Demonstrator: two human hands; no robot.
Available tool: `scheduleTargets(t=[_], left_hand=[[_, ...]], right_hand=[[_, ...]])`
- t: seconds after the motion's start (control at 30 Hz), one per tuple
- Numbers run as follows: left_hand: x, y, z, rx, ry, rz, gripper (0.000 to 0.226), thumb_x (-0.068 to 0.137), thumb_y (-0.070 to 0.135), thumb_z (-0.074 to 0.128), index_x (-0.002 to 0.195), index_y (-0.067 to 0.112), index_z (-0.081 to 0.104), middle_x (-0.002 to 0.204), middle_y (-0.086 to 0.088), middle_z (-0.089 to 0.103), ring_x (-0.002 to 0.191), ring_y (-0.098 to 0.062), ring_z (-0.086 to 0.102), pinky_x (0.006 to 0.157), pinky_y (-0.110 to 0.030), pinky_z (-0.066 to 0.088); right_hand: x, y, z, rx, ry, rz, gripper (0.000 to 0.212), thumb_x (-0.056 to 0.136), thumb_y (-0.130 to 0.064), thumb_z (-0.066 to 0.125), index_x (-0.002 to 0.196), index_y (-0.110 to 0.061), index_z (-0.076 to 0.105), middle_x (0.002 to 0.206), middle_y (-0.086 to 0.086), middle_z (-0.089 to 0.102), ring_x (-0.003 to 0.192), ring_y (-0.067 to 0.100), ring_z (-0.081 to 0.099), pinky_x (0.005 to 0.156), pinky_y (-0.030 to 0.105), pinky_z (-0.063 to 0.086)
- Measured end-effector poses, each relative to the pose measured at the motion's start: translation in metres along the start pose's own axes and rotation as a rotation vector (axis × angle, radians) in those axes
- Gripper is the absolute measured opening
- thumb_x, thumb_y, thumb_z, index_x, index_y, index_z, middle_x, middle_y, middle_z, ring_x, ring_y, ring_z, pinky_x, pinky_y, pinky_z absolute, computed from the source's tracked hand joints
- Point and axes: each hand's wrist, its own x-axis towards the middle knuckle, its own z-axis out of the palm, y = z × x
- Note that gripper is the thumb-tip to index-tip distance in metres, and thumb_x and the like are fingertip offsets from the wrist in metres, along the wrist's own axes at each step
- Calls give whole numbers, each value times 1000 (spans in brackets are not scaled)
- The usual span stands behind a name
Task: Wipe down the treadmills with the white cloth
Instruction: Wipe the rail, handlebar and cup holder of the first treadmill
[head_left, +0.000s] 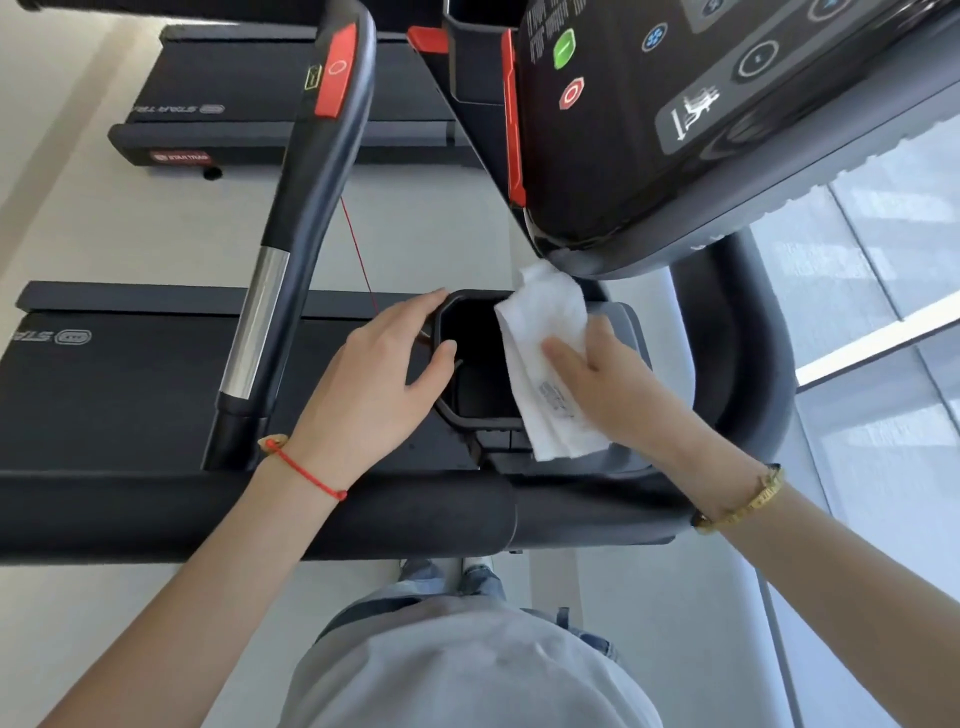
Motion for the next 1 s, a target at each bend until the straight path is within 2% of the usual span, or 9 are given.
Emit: scheduleTargets(t=[0.17,0.3,0.4,0.43,0.5,0.6,0.67,0.8,1.0], left_hand=[[1,0,-3,-14,-16,11,50,99,34,53,147,23,46,135,5,59,117,-10,58,102,-33,49],[1,-2,-6,-45,-32,18,51,98,35,55,147,24,46,134,7,59,115,-10,59,102,-33,50],[2,-3,-7,-70,-42,33,51,98,39,50,147,24,46,131,7,61,113,-9,60,100,-34,51],[2,-4,-8,-77,-43,33,50,99,38,48,147,23,46,130,7,61,110,-8,60,99,-31,51],[2,-4,-9,-95,-49,20,46,103,34,44,147,22,47,131,7,61,105,-6,60,98,-17,45],[1,-3,-12,-146,-34,2,41,106,27,40,145,18,51,131,5,62,110,-8,59,94,0,33],[1,-3,-12,-162,-29,-3,40,106,25,40,144,18,52,134,5,62,115,-6,57,94,3,31],[2,-3,-11,-193,-33,-11,40,105,24,43,143,18,53,120,-7,69,93,-7,58,81,5,34],[1,-2,-12,-183,-52,-4,40,106,22,43,144,17,52,110,-13,69,91,2,46,68,4,34]], right_hand=[[-44,15,-4,62,70,-28,32,101,-32,46,76,-19,30,57,-5,39,42,6,34,41,15,31],[-78,20,-4,-59,132,-191,7,100,-32,43,101,-25,41,65,-11,50,59,2,51,52,15,40],[-87,20,-3,-83,45,-349,33,104,-27,40,136,-38,39,117,-28,57,107,-20,49,85,1,38],[-86,20,-3,-185,15,-458,40,105,-29,38,143,-36,33,140,-27,45,128,-17,37,101,6,33],[-80,25,-1,-481,-8,-642,50,103,-40,34,149,-21,34,157,-9,32,147,4,20,117,23,22],[-66,18,3,-601,-89,-679,58,102,-45,31,147,-9,39,150,2,44,145,17,29,120,31,20],[-55,7,11,-624,-121,-688,57,102,-44,33,142,-6,45,139,5,55,135,20,44,116,31,27],[-50,-4,20,-687,-107,-672,52,102,-42,31,129,-5,55,117,4,65,106,22,60,98,28,39],[-63,8,-2,-781,-62,-727,49,103,-40,32,129,-6,56,125,2,62,117,20,55,110,24,31]])
